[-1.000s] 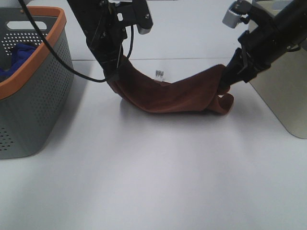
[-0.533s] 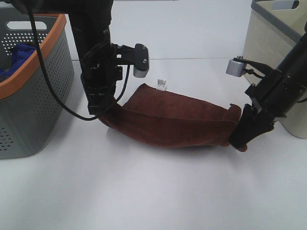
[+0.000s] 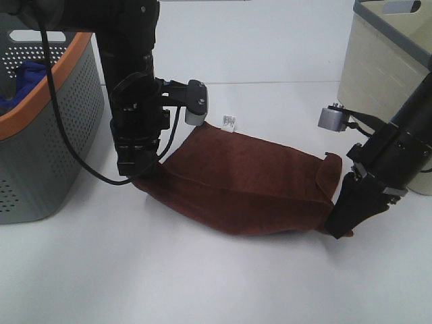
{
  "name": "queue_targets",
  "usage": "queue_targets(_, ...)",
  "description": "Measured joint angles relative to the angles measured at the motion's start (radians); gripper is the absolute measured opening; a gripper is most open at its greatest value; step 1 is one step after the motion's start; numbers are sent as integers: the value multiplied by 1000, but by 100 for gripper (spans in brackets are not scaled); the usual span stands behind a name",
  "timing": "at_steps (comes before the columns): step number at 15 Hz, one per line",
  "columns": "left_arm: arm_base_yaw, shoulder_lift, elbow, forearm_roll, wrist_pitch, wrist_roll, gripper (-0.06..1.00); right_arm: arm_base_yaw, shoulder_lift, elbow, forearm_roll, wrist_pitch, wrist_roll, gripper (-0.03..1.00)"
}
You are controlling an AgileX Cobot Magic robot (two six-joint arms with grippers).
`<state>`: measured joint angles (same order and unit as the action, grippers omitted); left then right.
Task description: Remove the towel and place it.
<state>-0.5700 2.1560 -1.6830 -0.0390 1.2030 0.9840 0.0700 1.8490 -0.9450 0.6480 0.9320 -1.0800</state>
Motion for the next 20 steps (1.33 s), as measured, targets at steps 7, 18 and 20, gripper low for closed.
queue_targets(7,0,0,0,-86,-32,-23,41,0,0,14,-2,-26,224,83)
queue_targets(18,-1,0,-8,-99,-45,-118,99,0,-162,14,-30,-2,419,85)
queue_targets(20,-1,0,-67,-99,-12,-188,99,0,-241,-15,-47,18,441,85)
